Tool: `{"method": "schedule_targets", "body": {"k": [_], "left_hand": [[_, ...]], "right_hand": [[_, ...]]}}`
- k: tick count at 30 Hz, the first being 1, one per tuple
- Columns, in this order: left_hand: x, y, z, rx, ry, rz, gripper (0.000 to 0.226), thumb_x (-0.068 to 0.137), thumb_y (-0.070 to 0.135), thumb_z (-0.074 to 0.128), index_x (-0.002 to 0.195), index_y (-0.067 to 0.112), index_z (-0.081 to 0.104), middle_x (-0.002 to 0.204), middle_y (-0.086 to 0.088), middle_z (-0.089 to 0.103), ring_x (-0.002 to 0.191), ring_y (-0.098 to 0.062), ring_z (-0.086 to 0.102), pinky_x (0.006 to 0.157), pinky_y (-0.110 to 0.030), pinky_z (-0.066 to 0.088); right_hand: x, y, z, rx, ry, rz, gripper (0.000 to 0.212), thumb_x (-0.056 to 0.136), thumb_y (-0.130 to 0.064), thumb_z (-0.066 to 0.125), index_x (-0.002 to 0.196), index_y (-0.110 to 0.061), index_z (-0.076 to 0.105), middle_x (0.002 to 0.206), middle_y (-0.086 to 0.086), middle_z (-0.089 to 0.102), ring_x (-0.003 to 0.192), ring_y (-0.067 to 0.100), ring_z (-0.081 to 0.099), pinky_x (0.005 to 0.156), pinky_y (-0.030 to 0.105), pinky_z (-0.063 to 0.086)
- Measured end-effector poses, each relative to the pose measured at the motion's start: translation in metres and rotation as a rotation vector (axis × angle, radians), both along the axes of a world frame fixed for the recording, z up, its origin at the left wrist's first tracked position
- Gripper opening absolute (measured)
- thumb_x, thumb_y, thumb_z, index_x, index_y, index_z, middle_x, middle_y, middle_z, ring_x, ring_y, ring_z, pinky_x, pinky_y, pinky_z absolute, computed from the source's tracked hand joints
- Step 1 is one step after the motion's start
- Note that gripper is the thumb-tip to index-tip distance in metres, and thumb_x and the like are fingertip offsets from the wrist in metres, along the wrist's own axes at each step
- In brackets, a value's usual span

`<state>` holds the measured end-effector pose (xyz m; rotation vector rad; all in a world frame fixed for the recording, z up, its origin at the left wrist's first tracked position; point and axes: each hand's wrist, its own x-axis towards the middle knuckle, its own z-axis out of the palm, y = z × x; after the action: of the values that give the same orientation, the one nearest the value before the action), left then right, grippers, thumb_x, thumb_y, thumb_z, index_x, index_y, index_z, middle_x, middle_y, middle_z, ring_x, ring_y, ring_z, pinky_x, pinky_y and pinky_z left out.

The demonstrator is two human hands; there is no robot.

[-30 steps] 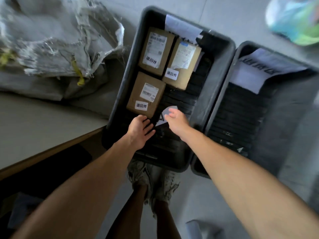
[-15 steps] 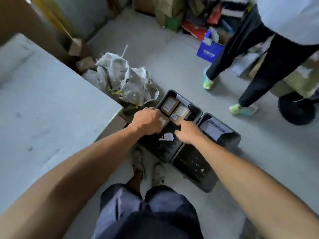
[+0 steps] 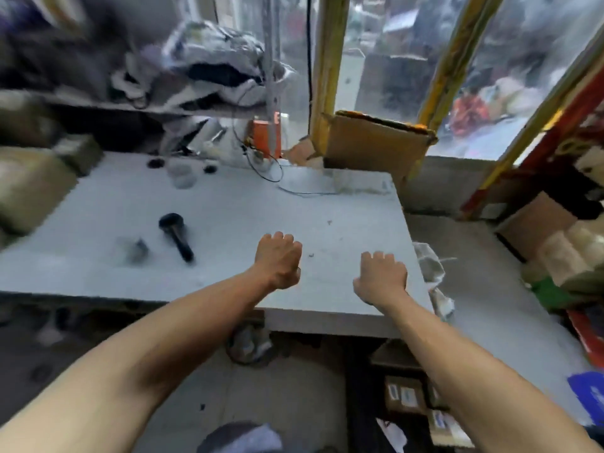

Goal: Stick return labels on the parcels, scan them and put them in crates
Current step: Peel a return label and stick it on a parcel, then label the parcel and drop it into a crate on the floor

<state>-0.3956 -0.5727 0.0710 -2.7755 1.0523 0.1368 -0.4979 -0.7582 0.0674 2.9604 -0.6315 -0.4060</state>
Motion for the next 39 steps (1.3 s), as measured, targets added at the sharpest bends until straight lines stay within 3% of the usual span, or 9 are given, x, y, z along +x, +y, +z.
{"method": "schedule_targets", "body": {"k": [13, 25, 29, 31, 34, 36, 39], "left_hand": [[0.062, 0.385, 0.035, -0.125, -0.001, 0.691, 0.04, 0.097, 0.038, 0.049, 0.128, 0.014, 0.052, 0.129, -0.009, 0.055, 0.121, -0.03, 0.05, 0.095, -0.042, 0.041], [0.135, 0.519, 0.01, -0.33, 0.135, 0.974, 0.049, 0.094, 0.043, 0.05, 0.135, 0.016, 0.053, 0.138, -0.005, 0.053, 0.127, -0.029, 0.05, 0.097, -0.042, 0.045], [0.183, 0.557, 0.003, -0.517, 0.156, 1.133, 0.042, 0.095, 0.041, 0.053, 0.127, 0.015, 0.059, 0.13, -0.002, 0.059, 0.118, -0.026, 0.057, 0.089, -0.037, 0.047], [0.203, 0.58, 0.002, -0.615, 0.197, 1.256, 0.027, 0.094, 0.037, 0.052, 0.11, 0.019, 0.063, 0.118, -0.004, 0.065, 0.104, -0.025, 0.062, 0.085, -0.039, 0.051], [0.225, 0.62, -0.003, -0.789, 0.253, 1.395, 0.024, 0.095, 0.038, 0.05, 0.083, 0.019, 0.058, 0.094, -0.006, 0.067, 0.079, -0.021, 0.061, 0.067, -0.036, 0.05], [0.236, 0.644, -0.004, -0.839, 0.268, 1.477, 0.027, 0.096, 0.038, 0.049, 0.082, 0.018, 0.061, 0.095, -0.005, 0.067, 0.088, -0.025, 0.065, 0.066, -0.032, 0.045], [0.248, 0.672, -0.008, -0.913, 0.284, 1.598, 0.032, 0.101, 0.03, 0.041, 0.098, 0.012, 0.067, 0.113, -0.012, 0.067, 0.104, -0.031, 0.063, 0.076, -0.031, 0.045]], "right_hand": [[0.192, 0.369, 0.035, 0.138, -0.121, 0.633, 0.04, 0.092, -0.035, 0.054, 0.128, -0.018, 0.052, 0.131, 0.007, 0.057, 0.121, 0.03, 0.052, 0.09, 0.038, 0.044], [0.293, 0.528, 0.009, 0.27, -0.059, 0.754, 0.049, 0.094, -0.038, 0.053, 0.138, -0.018, 0.046, 0.134, 0.007, 0.055, 0.122, 0.028, 0.051, 0.092, 0.038, 0.046], [0.353, 0.572, -0.003, 0.375, -0.072, 0.786, 0.055, 0.095, -0.042, 0.054, 0.143, -0.019, 0.043, 0.135, 0.006, 0.057, 0.121, 0.027, 0.054, 0.092, 0.039, 0.05], [0.383, 0.601, -0.002, 0.428, -0.103, 0.823, 0.059, 0.093, -0.046, 0.057, 0.143, -0.019, 0.042, 0.135, 0.006, 0.057, 0.119, 0.026, 0.054, 0.09, 0.04, 0.052], [0.422, 0.653, 0.006, 0.584, -0.162, 0.879, 0.075, 0.084, -0.056, 0.069, 0.143, -0.02, 0.04, 0.139, 0.006, 0.053, 0.123, 0.026, 0.051, 0.091, 0.042, 0.052], [0.441, 0.689, 0.015, 0.734, -0.161, 0.882, 0.1, 0.073, -0.064, 0.078, 0.151, -0.024, 0.031, 0.148, 0.007, 0.045, 0.134, 0.028, 0.044, 0.101, 0.044, 0.046], [0.457, 0.735, 0.022, 0.868, -0.113, 0.88, 0.133, 0.053, -0.073, 0.085, 0.158, -0.03, 0.015, 0.155, 0.007, 0.034, 0.142, 0.031, 0.033, 0.112, 0.046, 0.035]]}}
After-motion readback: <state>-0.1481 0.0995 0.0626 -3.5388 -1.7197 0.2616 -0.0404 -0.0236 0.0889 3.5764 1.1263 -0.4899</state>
